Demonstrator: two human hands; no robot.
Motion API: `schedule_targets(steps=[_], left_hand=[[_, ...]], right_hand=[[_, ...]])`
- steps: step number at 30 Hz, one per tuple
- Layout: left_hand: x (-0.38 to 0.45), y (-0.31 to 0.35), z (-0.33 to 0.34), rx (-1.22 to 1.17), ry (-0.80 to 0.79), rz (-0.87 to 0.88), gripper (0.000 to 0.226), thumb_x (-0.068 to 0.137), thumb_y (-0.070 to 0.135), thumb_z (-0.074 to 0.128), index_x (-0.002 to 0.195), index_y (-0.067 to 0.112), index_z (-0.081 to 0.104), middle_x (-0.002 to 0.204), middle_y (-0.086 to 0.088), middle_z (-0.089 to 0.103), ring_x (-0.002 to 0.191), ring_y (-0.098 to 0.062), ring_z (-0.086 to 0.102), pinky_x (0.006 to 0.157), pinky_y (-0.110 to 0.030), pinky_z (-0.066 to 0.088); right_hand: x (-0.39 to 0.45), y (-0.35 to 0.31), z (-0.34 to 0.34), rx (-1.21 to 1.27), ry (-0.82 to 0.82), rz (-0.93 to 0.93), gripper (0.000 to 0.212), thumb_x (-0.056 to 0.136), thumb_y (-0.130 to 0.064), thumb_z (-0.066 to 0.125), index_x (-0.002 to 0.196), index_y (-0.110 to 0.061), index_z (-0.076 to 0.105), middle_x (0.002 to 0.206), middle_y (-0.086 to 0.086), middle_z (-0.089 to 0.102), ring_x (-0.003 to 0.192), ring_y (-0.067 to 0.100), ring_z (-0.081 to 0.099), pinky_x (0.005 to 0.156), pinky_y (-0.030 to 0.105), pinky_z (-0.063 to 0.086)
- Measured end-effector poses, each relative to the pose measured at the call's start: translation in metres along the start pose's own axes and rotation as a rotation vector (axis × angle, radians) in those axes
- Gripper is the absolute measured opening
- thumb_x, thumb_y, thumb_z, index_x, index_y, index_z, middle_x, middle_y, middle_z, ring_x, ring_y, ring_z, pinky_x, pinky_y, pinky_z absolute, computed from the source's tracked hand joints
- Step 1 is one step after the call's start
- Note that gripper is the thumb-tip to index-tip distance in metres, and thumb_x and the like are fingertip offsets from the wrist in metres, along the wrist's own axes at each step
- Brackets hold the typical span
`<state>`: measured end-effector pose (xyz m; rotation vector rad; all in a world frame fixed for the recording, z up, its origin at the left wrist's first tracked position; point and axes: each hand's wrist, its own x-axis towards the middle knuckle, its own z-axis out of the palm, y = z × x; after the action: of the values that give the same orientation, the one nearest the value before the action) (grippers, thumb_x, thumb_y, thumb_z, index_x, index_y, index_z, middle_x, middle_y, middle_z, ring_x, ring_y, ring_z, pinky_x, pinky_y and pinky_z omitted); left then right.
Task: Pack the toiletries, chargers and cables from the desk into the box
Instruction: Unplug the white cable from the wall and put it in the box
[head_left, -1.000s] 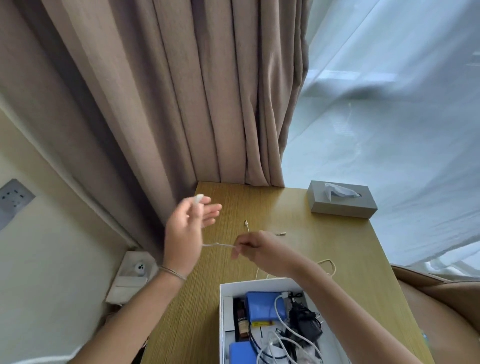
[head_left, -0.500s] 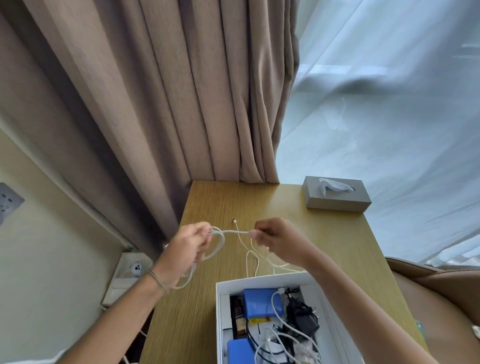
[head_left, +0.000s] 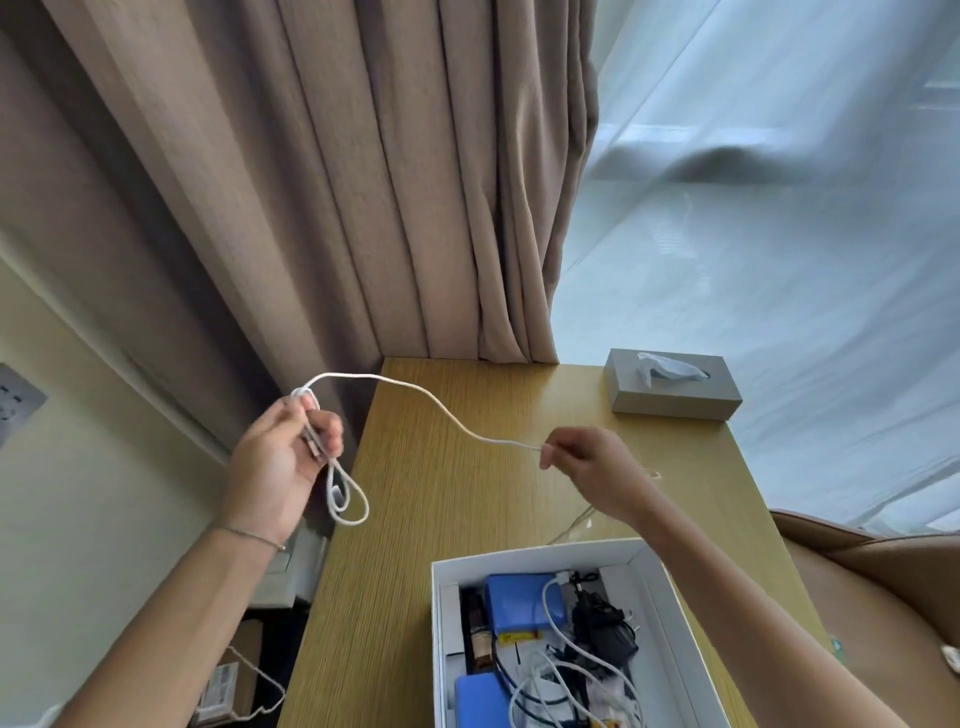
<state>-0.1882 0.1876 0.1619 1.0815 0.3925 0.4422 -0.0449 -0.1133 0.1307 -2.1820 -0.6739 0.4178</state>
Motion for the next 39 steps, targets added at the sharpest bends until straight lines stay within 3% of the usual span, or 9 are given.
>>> schedule_targets(steps=[7, 12, 15, 18, 25, 29, 30, 33, 39], left_hand=[[-0.032, -0.032, 0.073, 0.490, -0.201, 0.269, 0.028, 0.106, 0.028, 0.040, 0.092, 0.012, 0.057, 0.093, -0.012, 0.077, 0.089, -0.027, 0.075, 0.080, -0.035, 0.060], [-0.043, -0.047, 0.081, 0.924, -0.308, 0.291, 0.030, 0.105, 0.020, 0.047, 0.078, 0.026, 0.060, 0.065, 0.004, 0.065, 0.060, -0.008, 0.063, 0.058, -0.033, 0.055], [-0.041, -0.045, 0.077, 1.077, -0.355, 0.259, 0.040, 0.104, 0.017, 0.047, 0.066, 0.024, 0.058, 0.057, 0.001, 0.054, 0.053, -0.019, 0.047, 0.054, -0.038, 0.041], [-0.032, -0.037, 0.064, 0.956, -0.380, 0.123, 0.044, 0.105, 0.017, 0.043, 0.061, 0.023, 0.049, 0.054, 0.004, 0.047, 0.051, -0.018, 0.040, 0.052, -0.034, 0.035], [-0.004, -0.020, 0.016, 0.043, -0.095, -0.252, 0.034, 0.100, 0.001, 0.028, 0.073, 0.014, 0.043, 0.052, 0.004, 0.036, 0.044, -0.009, 0.034, 0.044, -0.020, 0.034], [0.001, 0.000, -0.002, -0.220, 0.083, -0.218, 0.029, 0.061, 0.005, 0.064, 0.071, 0.017, 0.040, 0.046, 0.006, 0.037, 0.037, -0.006, 0.035, 0.041, -0.015, 0.032], [0.001, 0.004, -0.005, -0.216, 0.141, -0.197, 0.032, 0.056, 0.007, 0.067, 0.072, 0.017, 0.041, 0.047, 0.005, 0.039, 0.037, -0.006, 0.037, 0.041, -0.014, 0.032], [0.001, 0.005, -0.007, -0.056, 0.245, -0.057, 0.028, 0.099, 0.001, 0.039, 0.076, 0.014, 0.045, 0.054, -0.002, 0.047, 0.041, -0.008, 0.041, 0.043, -0.015, 0.034], [-0.030, -0.009, 0.044, 0.317, 0.004, 0.149, 0.024, 0.108, 0.014, 0.035, 0.093, 0.013, 0.055, 0.077, -0.010, 0.074, 0.072, -0.019, 0.070, 0.066, -0.022, 0.056]], right_hand=[[-0.008, -0.053, 0.034, -0.116, -0.267, -0.202, 0.022, 0.103, -0.015, 0.053, 0.097, -0.016, 0.074, 0.059, -0.033, 0.059, 0.048, -0.002, 0.049, 0.050, 0.012, 0.037], [-0.008, -0.061, 0.026, -0.036, -0.163, -0.223, 0.021, 0.100, -0.022, 0.061, 0.083, -0.019, 0.073, 0.054, -0.020, 0.057, 0.048, 0.005, 0.048, 0.049, 0.015, 0.035], [-0.004, -0.052, 0.014, 0.025, -0.109, -0.175, 0.025, 0.098, -0.028, 0.065, 0.073, -0.028, 0.067, 0.050, -0.019, 0.053, 0.045, 0.003, 0.041, 0.047, 0.013, 0.031], [-0.002, -0.038, 0.004, 0.081, -0.106, -0.141, 0.027, 0.099, -0.028, 0.062, 0.072, -0.027, 0.066, 0.053, -0.011, 0.048, 0.051, 0.009, 0.040, 0.051, 0.024, 0.034], [0.002, 0.004, -0.016, 0.229, 0.004, -0.019, 0.032, 0.102, -0.015, 0.057, 0.070, -0.018, 0.063, 0.060, -0.009, 0.051, 0.058, 0.008, 0.047, 0.062, 0.026, 0.041], [0.005, 0.021, -0.028, 0.266, 0.105, 0.027, 0.031, 0.101, -0.012, 0.058, 0.070, -0.013, 0.065, 0.060, 0.005, 0.044, 0.059, 0.020, 0.037, 0.059, 0.034, 0.031], [0.006, 0.024, -0.031, 0.245, 0.134, 0.033, 0.030, 0.100, -0.012, 0.059, 0.071, -0.012, 0.066, 0.063, 0.010, 0.046, 0.061, 0.022, 0.038, 0.061, 0.036, 0.033], [0.005, 0.024, -0.029, 0.179, 0.183, 0.041, 0.027, 0.099, -0.019, 0.061, 0.074, -0.014, 0.070, 0.063, 0.009, 0.054, 0.059, 0.020, 0.043, 0.059, 0.033, 0.038], [-0.008, -0.024, 0.017, -0.108, -0.068, -0.109, 0.023, 0.099, -0.025, 0.061, 0.081, -0.021, 0.074, 0.052, -0.013, 0.056, 0.042, 0.000, 0.046, 0.043, 0.013, 0.036]])
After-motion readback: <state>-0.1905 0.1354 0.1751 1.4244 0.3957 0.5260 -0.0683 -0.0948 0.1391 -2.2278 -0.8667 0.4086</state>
